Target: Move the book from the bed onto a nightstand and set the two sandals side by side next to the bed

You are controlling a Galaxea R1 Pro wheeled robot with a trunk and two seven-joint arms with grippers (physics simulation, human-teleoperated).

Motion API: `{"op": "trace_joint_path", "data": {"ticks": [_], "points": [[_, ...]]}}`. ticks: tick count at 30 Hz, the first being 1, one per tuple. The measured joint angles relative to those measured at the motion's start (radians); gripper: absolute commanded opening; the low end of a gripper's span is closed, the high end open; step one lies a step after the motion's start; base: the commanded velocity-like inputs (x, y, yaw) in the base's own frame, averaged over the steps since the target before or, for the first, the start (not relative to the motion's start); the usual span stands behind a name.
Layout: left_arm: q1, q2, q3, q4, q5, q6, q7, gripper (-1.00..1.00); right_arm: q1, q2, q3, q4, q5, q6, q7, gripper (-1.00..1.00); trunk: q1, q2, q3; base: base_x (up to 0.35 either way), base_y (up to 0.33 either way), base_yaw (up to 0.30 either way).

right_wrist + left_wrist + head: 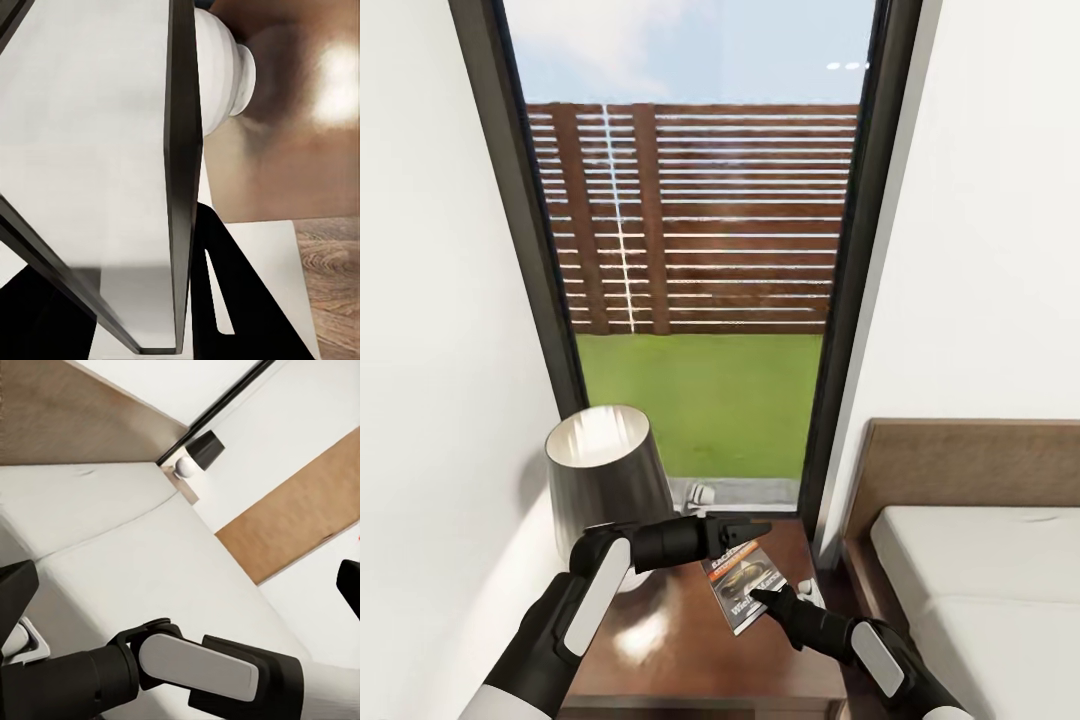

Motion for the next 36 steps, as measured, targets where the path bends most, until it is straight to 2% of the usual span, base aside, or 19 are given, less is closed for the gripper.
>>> {"op": "trace_joint_path", "data": {"ticks": [36], "points": [[0.000, 0.001, 0.002, 0.000, -0.001, 0.000, 0.003, 1.00, 0.000, 0.000, 0.001, 0.000, -0.001, 0.000, 0.000, -1.00, 0.138, -0.252, -0.113, 0.000, 0.000, 0.000]]}}
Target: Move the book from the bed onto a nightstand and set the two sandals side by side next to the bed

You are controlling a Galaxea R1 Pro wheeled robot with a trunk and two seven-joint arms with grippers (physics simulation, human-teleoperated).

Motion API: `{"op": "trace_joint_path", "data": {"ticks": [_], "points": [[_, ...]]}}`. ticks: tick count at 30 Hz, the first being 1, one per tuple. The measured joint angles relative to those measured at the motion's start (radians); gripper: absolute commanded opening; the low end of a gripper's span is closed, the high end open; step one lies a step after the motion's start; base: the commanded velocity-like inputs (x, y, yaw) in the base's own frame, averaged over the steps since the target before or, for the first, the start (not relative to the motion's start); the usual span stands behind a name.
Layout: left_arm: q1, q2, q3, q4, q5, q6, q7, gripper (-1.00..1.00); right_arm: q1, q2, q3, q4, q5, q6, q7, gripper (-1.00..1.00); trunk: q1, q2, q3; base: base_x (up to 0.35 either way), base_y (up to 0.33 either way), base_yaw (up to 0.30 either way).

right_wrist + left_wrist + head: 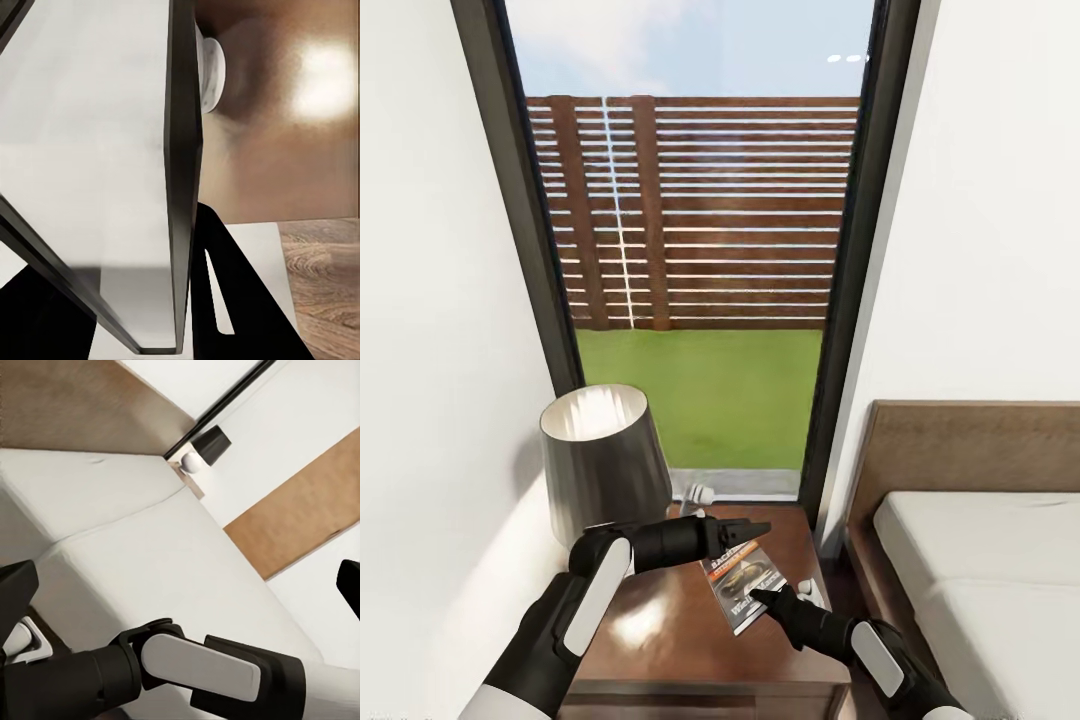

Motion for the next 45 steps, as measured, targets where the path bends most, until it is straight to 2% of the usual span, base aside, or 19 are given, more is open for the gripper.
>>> {"op": "trace_joint_path", "data": {"ticks": [45], "points": [[0.000, -0.001, 0.000, 0.000, 0.000, -0.001, 0.001, 1.00, 0.000, 0.000, 0.000, 0.000, 0.000, 0.000, -0.002, -1.00, 0.173, -0.315, -0.141, 0.000, 0.000, 0.000]]}}
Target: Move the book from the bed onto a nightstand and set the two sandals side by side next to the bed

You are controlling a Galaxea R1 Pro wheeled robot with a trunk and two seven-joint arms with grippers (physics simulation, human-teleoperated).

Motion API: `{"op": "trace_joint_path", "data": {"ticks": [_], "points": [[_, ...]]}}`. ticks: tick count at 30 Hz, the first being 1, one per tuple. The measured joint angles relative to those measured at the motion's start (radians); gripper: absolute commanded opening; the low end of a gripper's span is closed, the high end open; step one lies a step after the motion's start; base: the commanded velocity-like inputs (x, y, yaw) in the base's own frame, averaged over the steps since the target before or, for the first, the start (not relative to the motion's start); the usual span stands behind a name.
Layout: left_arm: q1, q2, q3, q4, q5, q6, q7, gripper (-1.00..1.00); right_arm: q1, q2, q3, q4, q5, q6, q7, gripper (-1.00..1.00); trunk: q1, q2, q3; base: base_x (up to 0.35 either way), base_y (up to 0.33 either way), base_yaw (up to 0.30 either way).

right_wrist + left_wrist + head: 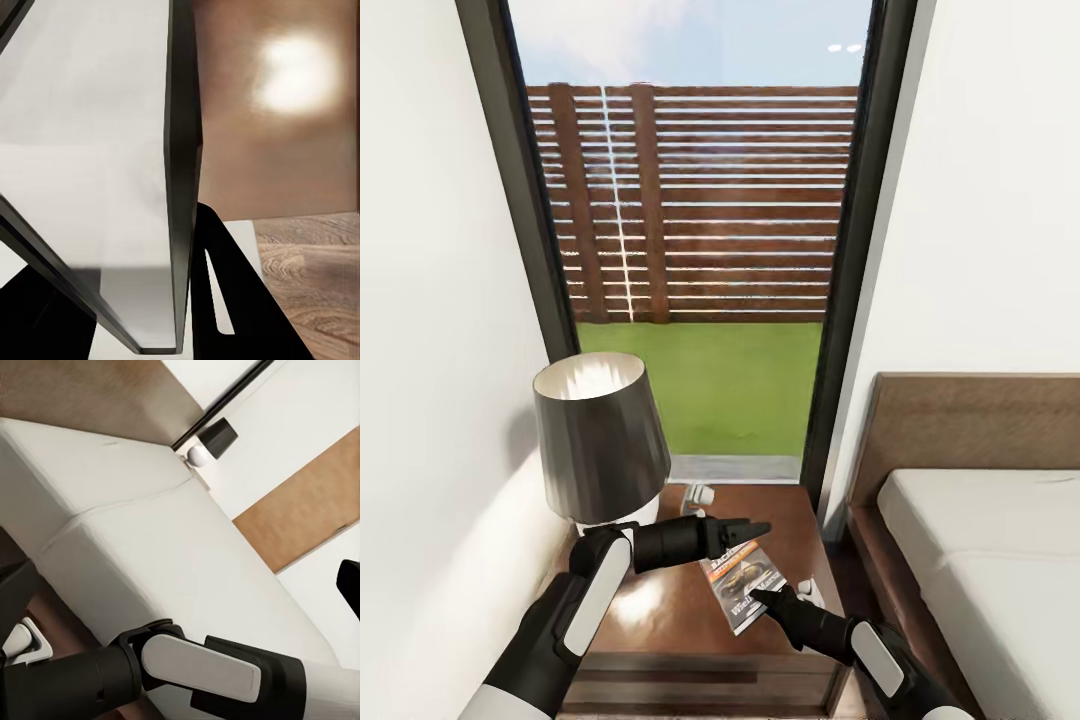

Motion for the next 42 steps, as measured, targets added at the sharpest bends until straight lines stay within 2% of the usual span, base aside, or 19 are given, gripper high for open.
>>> {"op": "trace_joint_path", "data": {"ticks": [10, 14, 16, 20, 22, 42], "points": [[0.000, 0.000, 0.000, 0.000, 0.000, 0.000, 0.000, 1.00, 0.000, 0.000, 0.000, 0.000, 0.001, 0.000, 0.000, -1.00, 0.038, -0.070, -0.031, 0.000, 0.000, 0.000], [0.000, 0.001, 0.002, 0.000, 0.000, 0.000, 0.000, 1.00, 0.000, 0.000, 0.000, 0.000, -0.002, 0.001, 0.000, -1.00, 0.038, -0.070, -0.031, 0.000, 0.000, 0.000], [0.000, 0.001, 0.022, 0.000, 0.001, 0.000, 0.000, 1.00, 0.000, 0.000, 0.000, 0.000, -0.002, 0.001, 0.000, -1.00, 0.038, -0.070, -0.031, 0.000, 0.000, 0.000], [0.000, 0.001, 0.095, 0.000, 0.002, 0.000, -0.003, 1.00, 0.000, 0.000, 0.000, 0.000, -0.001, 0.000, 0.000, -1.00, 0.038, -0.070, -0.031, 0.130, 0.000, 0.000], [0.000, 0.000, 0.106, 0.000, 0.002, -0.001, -0.004, 1.00, 0.000, 0.000, 0.000, 0.000, -0.001, 0.001, 0.000, -1.00, 0.038, -0.070, -0.031, 0.161, 0.000, 0.000], [0.000, -0.001, 0.113, 0.001, 0.000, -0.001, 0.000, 1.00, 0.000, 0.000, 0.000, 0.000, -0.002, 0.001, 0.000, -1.00, 0.038, -0.070, -0.031, 0.074, 0.000, 0.000]]}}
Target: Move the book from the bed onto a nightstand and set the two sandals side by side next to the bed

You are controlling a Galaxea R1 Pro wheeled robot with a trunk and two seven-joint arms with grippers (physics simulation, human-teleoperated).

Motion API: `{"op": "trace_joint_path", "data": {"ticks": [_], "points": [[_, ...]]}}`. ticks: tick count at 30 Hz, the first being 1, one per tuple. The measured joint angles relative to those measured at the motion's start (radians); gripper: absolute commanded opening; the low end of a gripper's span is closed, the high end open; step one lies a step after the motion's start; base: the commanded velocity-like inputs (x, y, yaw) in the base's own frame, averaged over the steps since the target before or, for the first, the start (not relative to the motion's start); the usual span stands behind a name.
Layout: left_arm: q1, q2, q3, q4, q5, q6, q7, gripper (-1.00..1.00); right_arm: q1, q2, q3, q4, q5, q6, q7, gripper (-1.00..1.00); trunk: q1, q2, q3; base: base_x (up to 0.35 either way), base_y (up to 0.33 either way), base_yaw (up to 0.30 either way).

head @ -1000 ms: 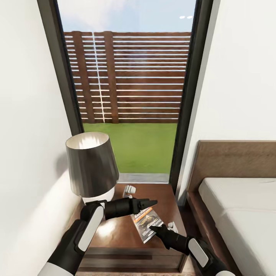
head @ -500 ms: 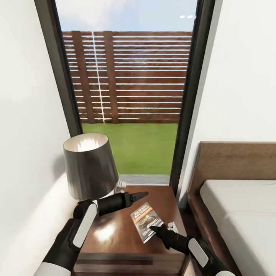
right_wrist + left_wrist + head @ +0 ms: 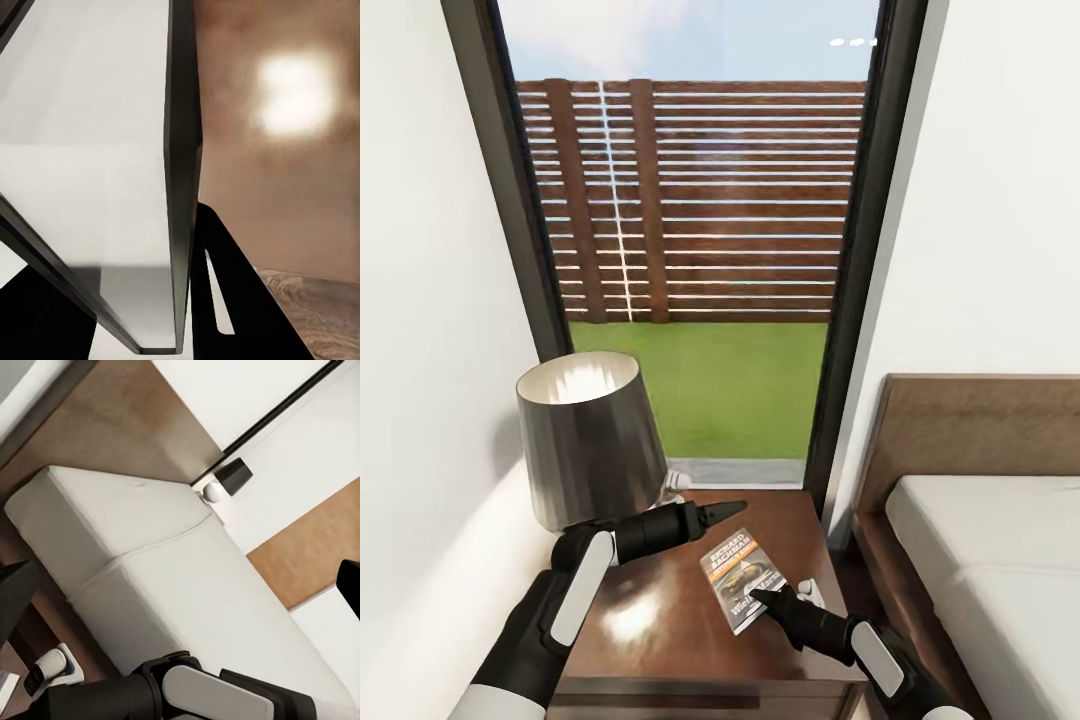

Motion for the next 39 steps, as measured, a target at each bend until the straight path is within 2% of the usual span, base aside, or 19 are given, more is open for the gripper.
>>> {"op": "trace_joint_path", "data": {"ticks": [34, 39], "points": [[0.000, 0.000, -0.001, 0.001, 0.000, 0.001, 0.000, 1.00, 0.000, 0.000, 0.000, 0.000, 0.002, -0.001, 0.001, -1.00, 0.126, -0.231, -0.103, 0.000, 0.000, 0.000], [0.000, 0.000, 0.000, 0.001, 0.000, 0.001, 0.000, 1.00, 0.000, 0.000, 0.000, -0.001, 0.000, 0.000, 0.000, -1.00, 0.127, -0.231, -0.103, 0.004, 0.000, 0.000]]}}
